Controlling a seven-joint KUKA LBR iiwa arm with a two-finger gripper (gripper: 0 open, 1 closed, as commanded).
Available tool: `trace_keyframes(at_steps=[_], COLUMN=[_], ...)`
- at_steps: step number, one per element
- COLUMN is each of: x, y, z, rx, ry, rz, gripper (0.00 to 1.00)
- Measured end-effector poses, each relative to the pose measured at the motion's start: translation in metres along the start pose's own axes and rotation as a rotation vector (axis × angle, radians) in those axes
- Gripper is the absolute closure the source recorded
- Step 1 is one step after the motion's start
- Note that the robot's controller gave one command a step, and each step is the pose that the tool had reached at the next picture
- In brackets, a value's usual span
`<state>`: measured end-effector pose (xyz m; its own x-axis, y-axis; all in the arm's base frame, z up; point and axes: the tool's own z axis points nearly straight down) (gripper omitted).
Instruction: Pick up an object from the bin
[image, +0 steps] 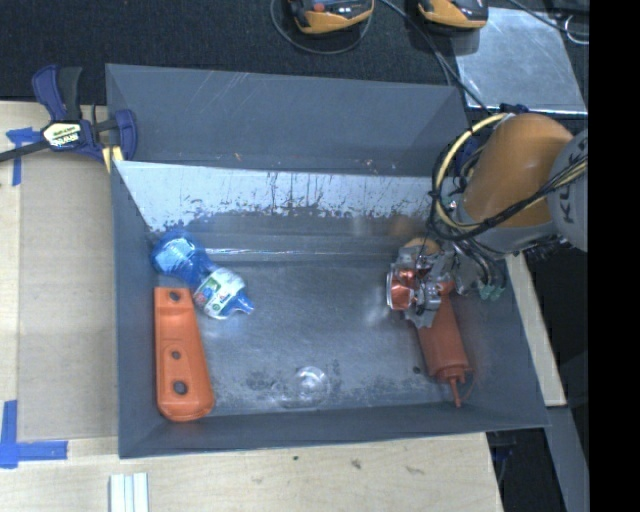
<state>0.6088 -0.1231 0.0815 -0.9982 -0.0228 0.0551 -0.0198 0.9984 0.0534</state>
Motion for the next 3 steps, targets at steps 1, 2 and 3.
trace_keyframes(at_steps=[1, 2, 3], x=[0.015, 0.013, 0.023], y=[-0.007, 0.020, 0.015], z=[-0.092, -0.131, -0.230], rx=[0.003, 0.001, 0.002], ry=[-0.012, -0.009, -0.010], rz=[0.024, -0.005, -0.009], gripper=[1.00, 1.00, 1.00])
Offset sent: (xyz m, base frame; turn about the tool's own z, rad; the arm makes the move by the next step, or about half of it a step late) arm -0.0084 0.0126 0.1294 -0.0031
